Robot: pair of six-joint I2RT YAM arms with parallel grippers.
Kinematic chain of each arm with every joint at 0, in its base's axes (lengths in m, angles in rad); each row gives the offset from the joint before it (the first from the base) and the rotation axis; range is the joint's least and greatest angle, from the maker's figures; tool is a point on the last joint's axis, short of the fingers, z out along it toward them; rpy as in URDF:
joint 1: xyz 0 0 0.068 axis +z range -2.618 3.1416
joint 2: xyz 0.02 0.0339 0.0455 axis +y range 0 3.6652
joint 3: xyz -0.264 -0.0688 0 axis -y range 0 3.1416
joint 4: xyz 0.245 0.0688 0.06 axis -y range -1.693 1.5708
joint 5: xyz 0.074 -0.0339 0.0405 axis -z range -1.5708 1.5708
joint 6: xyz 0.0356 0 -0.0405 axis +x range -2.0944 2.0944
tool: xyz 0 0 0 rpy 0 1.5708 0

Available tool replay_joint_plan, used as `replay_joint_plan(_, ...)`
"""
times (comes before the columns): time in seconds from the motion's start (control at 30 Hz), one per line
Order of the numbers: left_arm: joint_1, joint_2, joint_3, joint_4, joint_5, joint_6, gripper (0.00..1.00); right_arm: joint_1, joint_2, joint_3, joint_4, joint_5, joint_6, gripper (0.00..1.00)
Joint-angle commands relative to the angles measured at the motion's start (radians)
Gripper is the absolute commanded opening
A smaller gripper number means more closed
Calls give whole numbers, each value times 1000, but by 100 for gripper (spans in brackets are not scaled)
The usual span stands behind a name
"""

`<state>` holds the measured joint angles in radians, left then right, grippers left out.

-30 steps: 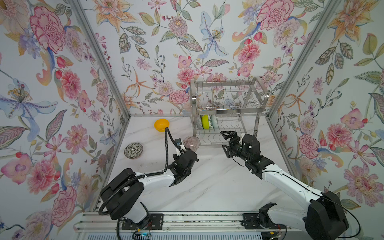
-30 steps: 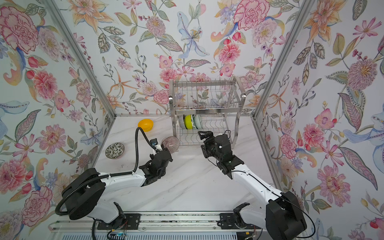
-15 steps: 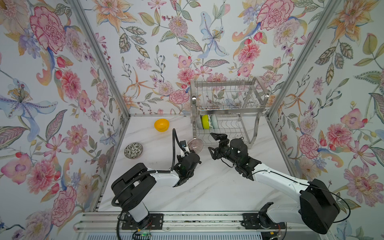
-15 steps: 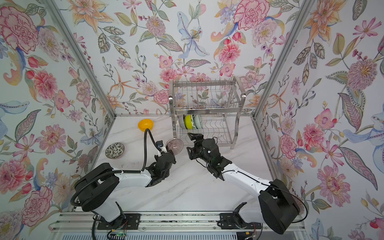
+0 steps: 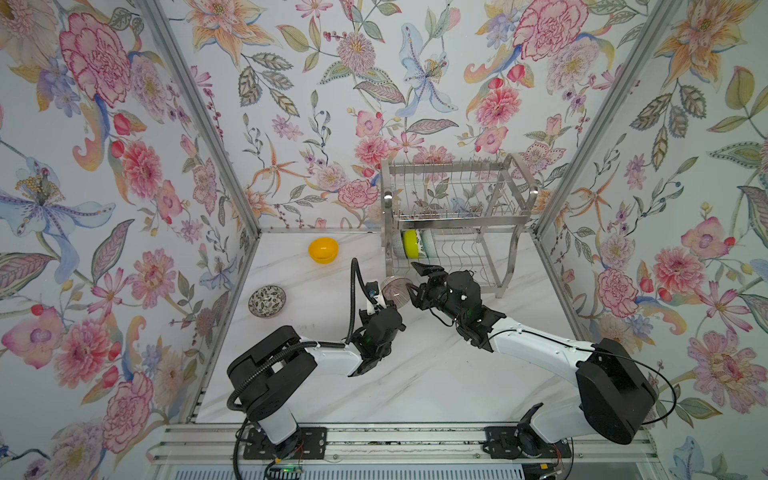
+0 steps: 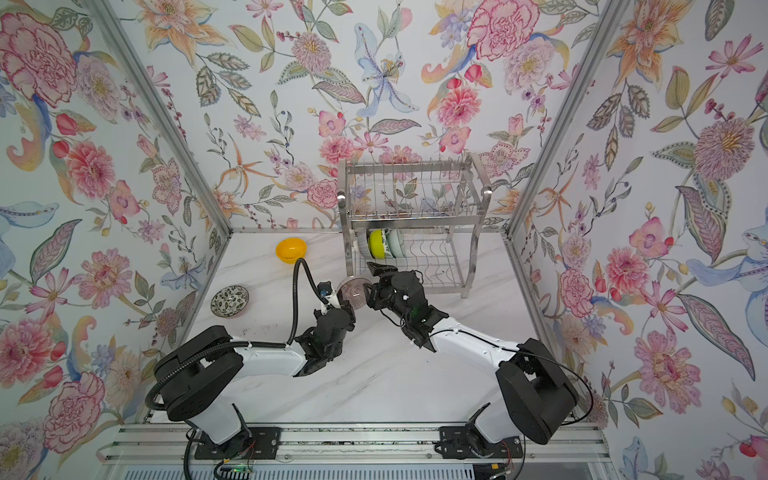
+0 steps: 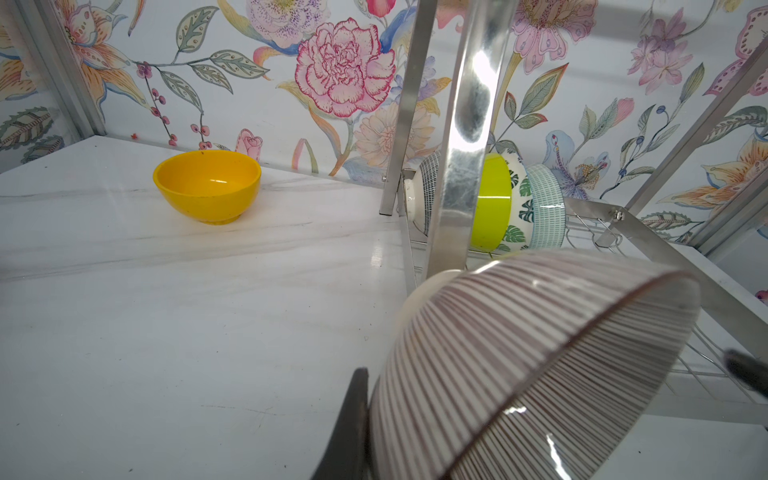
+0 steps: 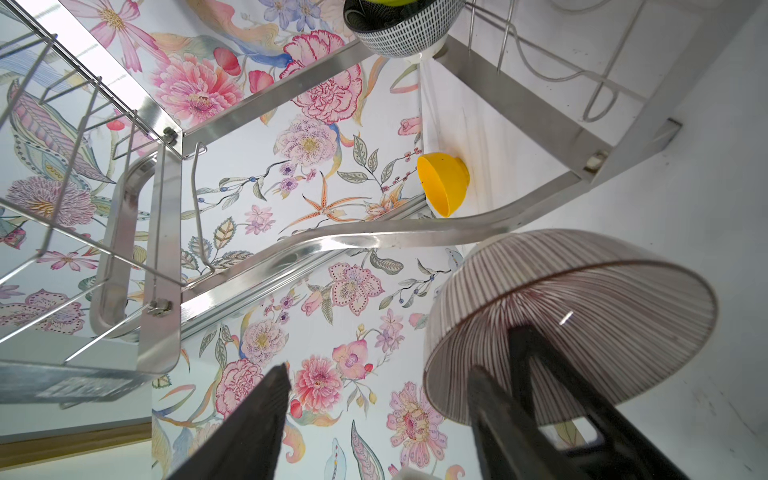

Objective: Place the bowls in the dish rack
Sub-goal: 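Release the left gripper and carry the bowl toward the rack with right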

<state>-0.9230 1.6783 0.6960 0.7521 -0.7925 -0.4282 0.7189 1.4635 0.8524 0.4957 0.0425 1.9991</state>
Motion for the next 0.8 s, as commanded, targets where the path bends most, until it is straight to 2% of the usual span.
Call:
replay_joint_plan(0.0,-14,14,7,81,-25,20,0,7,25,37,27,21,22,66)
replay_joint_plan(0.57,-30,20,7,120,-47,100,0,28,123,115,-25,-2,46,55)
replay_joint_plan(0.77,-31,21,3,132,-47,115,0,34,144,113,-24,2,44,47)
